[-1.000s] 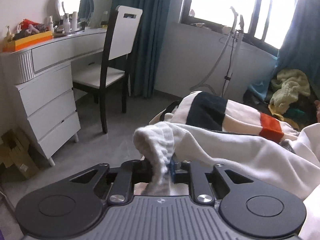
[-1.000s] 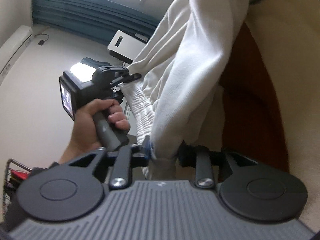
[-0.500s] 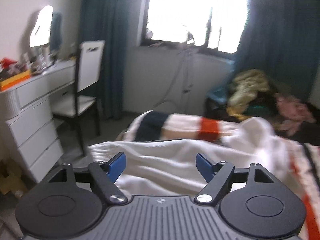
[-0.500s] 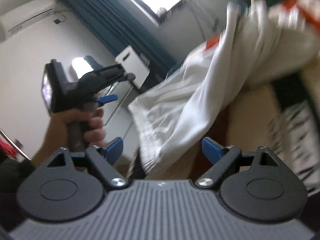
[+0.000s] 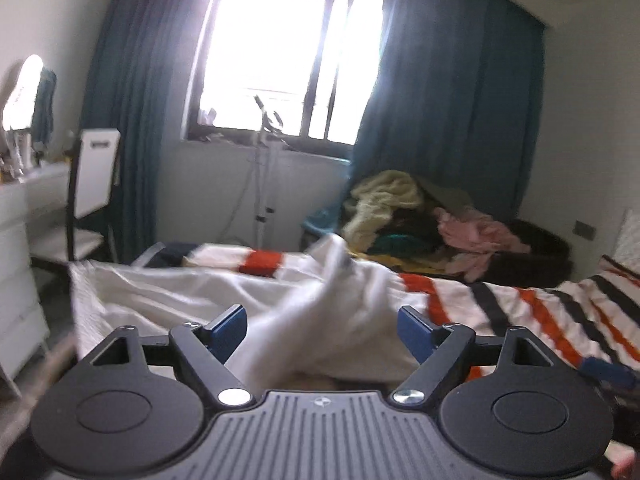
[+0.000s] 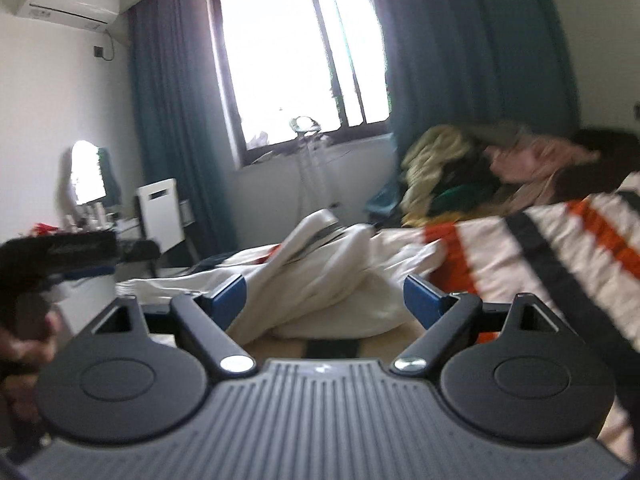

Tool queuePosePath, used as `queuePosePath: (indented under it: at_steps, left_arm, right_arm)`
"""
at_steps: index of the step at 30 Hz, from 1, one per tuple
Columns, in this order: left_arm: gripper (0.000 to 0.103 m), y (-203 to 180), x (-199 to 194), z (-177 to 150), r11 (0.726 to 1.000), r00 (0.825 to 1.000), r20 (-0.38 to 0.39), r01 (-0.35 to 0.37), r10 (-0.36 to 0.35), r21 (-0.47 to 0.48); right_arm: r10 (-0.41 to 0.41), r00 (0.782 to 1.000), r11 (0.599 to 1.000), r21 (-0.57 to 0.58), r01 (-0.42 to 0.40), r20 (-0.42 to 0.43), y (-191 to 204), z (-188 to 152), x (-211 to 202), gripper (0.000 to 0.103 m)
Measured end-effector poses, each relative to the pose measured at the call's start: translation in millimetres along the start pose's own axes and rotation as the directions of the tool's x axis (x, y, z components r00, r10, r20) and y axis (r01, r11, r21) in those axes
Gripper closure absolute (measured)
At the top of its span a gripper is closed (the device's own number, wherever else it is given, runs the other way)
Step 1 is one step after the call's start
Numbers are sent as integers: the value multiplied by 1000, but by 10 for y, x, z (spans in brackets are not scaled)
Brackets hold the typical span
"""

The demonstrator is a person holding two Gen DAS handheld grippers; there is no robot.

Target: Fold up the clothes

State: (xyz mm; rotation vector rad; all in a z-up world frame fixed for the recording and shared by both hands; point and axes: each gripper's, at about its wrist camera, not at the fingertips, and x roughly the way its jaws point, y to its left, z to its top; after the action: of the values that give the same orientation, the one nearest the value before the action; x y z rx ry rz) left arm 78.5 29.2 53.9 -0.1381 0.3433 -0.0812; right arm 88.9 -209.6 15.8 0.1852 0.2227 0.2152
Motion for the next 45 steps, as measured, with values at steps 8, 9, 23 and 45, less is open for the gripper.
queuePosePath:
  at_steps: [8,9,23,45]
  left_arm:
    - [19,-318,163,-722,997,999,-50,12,-8,71]
    - [19,-304,186,-764,997,998,-61,10,-5,74]
    - [23,-365,1236,-596,973,986,-145,-54,88,225]
    - [98,-277,4277,509,981,967,-191,-145,168,127]
  right_arm:
    - [-43,999,998,43,43,-10,-319,-282,-16,16]
    - [-47,999,997,54,48,-18,-336,-306,-7,16]
    - [-116,990,965,226,132,-80,-741,-352,-7,16]
    - [-423,906,903,93,419,28,-1064,-638,864,16]
